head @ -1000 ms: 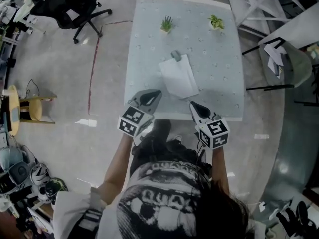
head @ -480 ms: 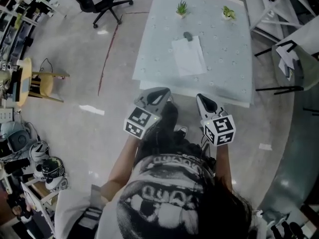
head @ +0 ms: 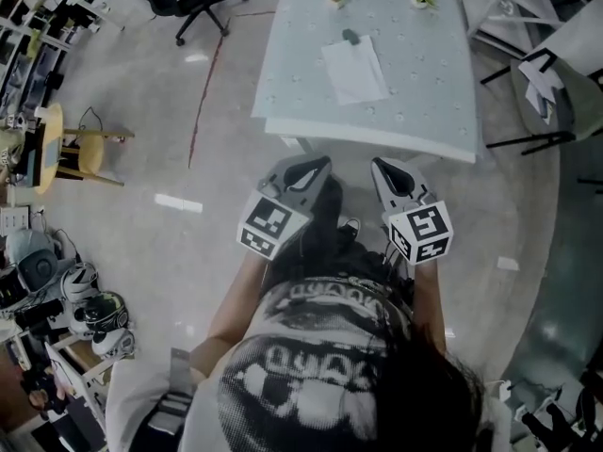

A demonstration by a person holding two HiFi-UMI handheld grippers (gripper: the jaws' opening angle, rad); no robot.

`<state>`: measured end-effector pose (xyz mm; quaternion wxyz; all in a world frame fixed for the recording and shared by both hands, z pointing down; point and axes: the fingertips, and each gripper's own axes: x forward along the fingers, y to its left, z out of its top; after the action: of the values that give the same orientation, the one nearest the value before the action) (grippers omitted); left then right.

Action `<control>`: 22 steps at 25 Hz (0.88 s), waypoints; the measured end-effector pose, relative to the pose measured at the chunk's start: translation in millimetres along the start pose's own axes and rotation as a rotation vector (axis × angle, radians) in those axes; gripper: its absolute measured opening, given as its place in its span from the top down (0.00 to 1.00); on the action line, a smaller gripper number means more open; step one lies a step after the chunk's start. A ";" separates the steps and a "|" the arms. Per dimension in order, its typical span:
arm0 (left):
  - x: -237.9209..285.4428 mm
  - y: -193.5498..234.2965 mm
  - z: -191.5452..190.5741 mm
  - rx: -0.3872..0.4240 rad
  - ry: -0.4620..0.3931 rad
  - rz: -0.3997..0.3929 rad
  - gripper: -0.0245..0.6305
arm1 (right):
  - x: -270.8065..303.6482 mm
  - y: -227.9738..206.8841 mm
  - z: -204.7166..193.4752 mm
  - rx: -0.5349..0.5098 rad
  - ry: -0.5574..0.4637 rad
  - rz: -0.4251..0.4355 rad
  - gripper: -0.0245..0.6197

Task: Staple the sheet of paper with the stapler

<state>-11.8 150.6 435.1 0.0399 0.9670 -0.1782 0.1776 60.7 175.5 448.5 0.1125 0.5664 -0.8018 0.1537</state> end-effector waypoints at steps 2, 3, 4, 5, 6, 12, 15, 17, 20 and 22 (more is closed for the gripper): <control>-4.1 -8.8 1.6 0.011 -0.008 -0.010 0.96 | -7.5 6.9 0.7 -0.011 -0.008 -0.001 0.95; -5.8 -12.8 1.8 0.015 -0.012 -0.015 0.96 | -10.5 9.9 0.6 -0.015 -0.011 -0.001 0.95; -7.4 -16.2 1.5 0.018 -0.015 -0.020 0.96 | -12.5 12.5 0.1 -0.018 -0.013 0.000 0.95; -8.7 -19.1 0.8 0.021 -0.017 -0.024 0.96 | -13.8 14.9 -0.4 -0.021 -0.014 0.001 0.96; -10.1 -21.4 -0.1 0.023 -0.018 -0.027 0.96 | -14.4 17.2 -0.8 -0.025 -0.016 0.004 0.95; -19.7 -27.6 -1.5 0.026 -0.029 -0.024 0.96 | -14.8 29.4 -1.7 -0.045 -0.011 0.026 0.96; -23.1 -29.5 -0.8 0.029 -0.039 -0.020 0.96 | -14.9 31.7 -3.5 -0.044 -0.009 0.032 0.96; -24.9 -30.9 -0.2 0.031 -0.044 -0.019 0.96 | -15.7 32.1 -4.1 -0.042 -0.007 0.033 0.96; -23.0 -33.4 0.7 0.035 -0.044 -0.023 0.96 | -18.9 28.6 -4.0 -0.035 -0.008 0.029 0.96; -20.3 -37.0 2.2 0.039 -0.045 -0.030 0.96 | -22.8 24.7 -3.9 -0.030 -0.011 0.022 0.96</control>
<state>-15.5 191.5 425.3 0.0196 0.9739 -0.1612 0.1587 45.0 204.5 441.1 0.1149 0.5568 -0.8107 0.1398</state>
